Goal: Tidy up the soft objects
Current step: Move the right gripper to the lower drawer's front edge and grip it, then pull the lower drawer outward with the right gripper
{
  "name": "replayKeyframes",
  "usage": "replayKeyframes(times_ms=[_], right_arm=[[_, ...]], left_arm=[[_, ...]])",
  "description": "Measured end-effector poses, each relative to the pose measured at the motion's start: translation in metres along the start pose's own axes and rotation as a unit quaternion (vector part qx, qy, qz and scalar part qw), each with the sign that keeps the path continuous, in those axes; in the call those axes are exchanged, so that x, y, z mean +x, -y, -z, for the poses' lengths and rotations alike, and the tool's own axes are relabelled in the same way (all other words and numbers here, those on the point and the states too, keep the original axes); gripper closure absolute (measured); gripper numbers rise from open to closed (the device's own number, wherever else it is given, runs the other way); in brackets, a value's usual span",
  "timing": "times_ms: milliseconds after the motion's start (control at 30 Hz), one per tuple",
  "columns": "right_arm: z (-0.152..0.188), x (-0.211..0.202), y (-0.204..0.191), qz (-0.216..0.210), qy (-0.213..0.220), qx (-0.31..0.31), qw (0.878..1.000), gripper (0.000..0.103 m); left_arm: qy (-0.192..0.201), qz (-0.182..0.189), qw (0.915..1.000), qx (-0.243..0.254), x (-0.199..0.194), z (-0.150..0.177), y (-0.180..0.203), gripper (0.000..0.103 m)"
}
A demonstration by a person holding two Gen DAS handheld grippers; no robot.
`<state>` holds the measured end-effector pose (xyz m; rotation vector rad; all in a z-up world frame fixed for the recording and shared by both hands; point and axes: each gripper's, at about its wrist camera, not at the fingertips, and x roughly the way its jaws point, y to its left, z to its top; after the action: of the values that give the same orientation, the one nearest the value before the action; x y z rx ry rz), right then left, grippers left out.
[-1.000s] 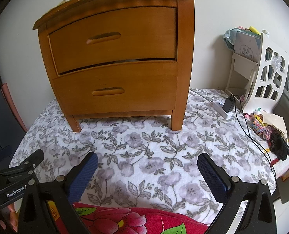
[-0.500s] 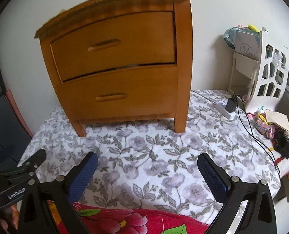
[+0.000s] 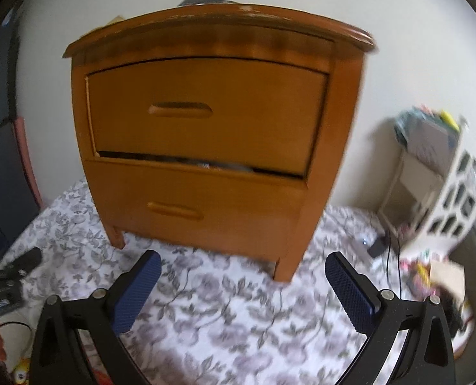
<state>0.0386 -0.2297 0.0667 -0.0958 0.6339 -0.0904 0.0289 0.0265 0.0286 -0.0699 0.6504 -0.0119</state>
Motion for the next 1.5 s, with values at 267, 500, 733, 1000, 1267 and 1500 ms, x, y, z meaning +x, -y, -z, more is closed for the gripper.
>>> replayKeyframes(times_ms=[267, 500, 733, 1000, 1267, 1500], right_arm=[[-0.035, 0.055, -0.022, -0.026, -0.02, -0.091, 0.995, 0.0], [-0.052, 0.099, -0.041, -0.031, -0.037, -0.151, 0.987, 0.0], [-0.063, 0.132, -0.056, -0.019, -0.05, -0.195, 0.979, 0.0], [-0.072, 0.167, -0.065, -0.026, -0.083, -0.218, 0.972, 0.0], [-0.066, 0.177, -0.071, -0.016, -0.093, -0.243, 0.966, 0.0], [-0.057, 0.19, -0.08, 0.002, -0.109, -0.292, 0.95, 0.0]], left_arm=[[-0.006, 0.046, 0.9989, 0.001, 0.009, -0.004, -0.001, 0.0], [0.0, 0.011, 0.9992, 0.039, 0.007, -0.001, 0.015, 0.0], [-0.016, 0.0, 0.9991, 0.039, 0.015, -0.001, 0.014, 0.0], [-0.023, 0.006, 0.9988, 0.042, 0.018, 0.001, 0.015, 0.0], [-0.04, 0.022, 0.9981, 0.042, 0.025, 0.001, 0.015, 0.0], [-0.043, 0.026, 0.9977, 0.046, 0.026, 0.002, 0.017, 0.0]])
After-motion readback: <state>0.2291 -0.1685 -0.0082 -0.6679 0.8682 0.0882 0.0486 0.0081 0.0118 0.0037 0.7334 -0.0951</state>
